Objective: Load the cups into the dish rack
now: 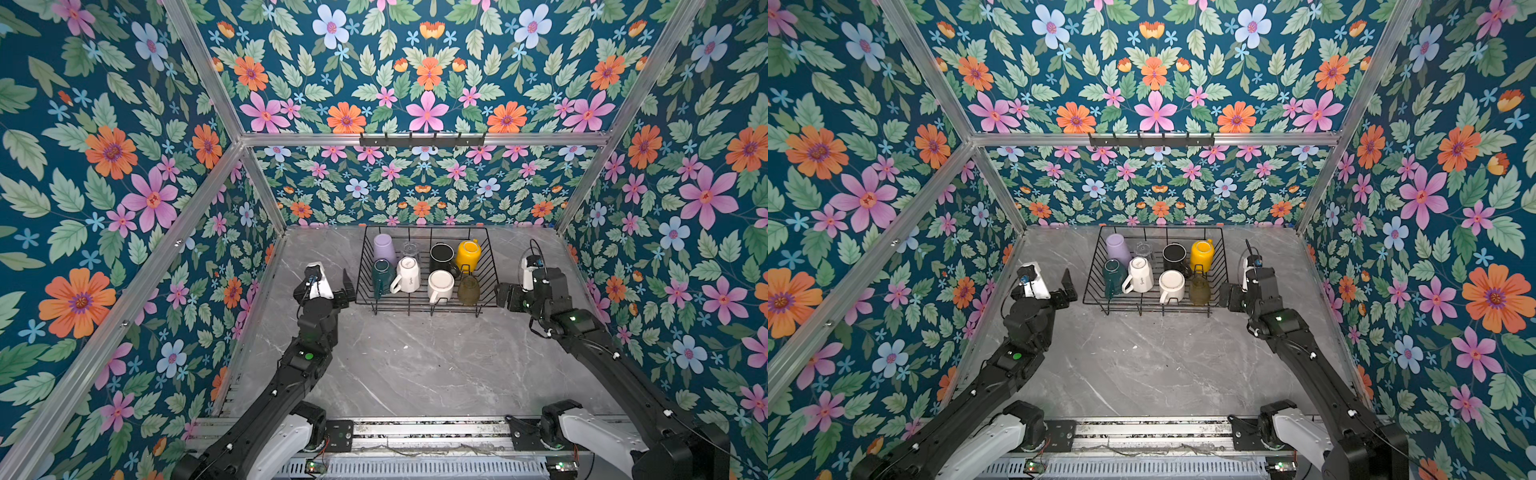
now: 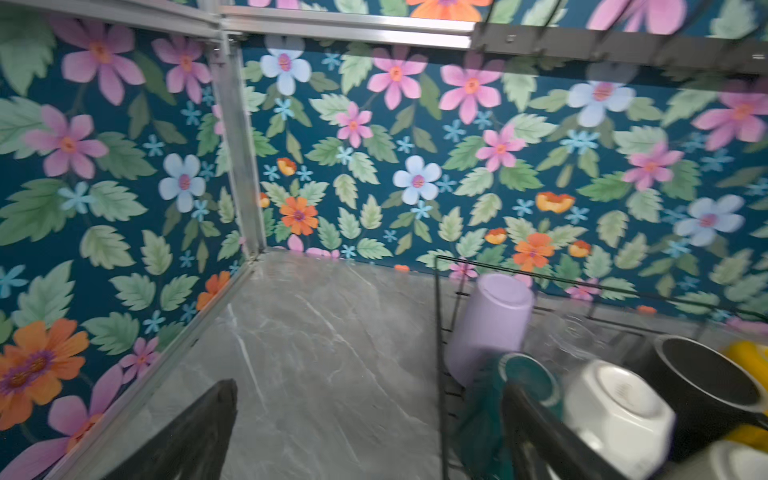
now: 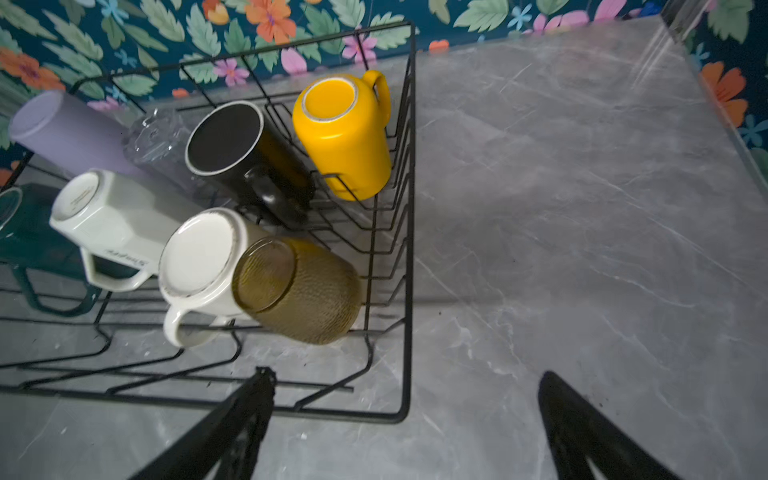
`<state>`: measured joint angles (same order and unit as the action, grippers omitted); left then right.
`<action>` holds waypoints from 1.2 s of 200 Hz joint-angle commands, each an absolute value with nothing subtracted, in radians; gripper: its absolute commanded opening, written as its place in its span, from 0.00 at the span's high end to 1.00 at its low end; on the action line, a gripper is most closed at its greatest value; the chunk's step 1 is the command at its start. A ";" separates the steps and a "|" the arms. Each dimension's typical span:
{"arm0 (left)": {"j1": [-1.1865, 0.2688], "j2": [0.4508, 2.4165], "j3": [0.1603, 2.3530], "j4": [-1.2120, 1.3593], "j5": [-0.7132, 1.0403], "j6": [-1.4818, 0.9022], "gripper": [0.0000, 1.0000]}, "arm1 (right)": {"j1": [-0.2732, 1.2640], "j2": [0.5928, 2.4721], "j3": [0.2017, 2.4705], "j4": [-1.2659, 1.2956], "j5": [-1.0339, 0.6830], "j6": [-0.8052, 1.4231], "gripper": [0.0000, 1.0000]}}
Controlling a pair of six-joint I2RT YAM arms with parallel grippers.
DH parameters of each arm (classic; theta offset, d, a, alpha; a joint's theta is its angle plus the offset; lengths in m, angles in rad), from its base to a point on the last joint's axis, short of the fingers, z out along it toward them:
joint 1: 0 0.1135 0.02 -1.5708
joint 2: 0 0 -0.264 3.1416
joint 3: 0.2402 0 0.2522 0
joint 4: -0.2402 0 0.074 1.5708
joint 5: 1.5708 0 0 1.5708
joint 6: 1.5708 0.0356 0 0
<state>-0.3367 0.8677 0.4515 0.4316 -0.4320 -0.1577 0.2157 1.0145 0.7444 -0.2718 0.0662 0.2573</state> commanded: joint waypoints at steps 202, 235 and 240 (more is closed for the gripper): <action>-0.083 1.580 0.158 1.485 -0.283 0.008 0.00 | 0.034 1.427 0.255 0.983 0.118 0.022 0.01; -0.081 1.615 0.221 1.373 -0.286 -0.002 0.00 | 0.032 1.441 0.252 1.005 0.118 0.019 0.01; -0.081 1.614 0.235 1.347 -0.293 -0.005 0.00 | 0.033 1.442 0.252 1.006 0.119 0.018 0.01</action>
<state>-0.0834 1.6196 0.1879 1.3777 -0.2909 -0.0078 0.0322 1.4380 0.2516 0.9218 0.1280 0.0284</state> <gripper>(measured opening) 0.995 0.987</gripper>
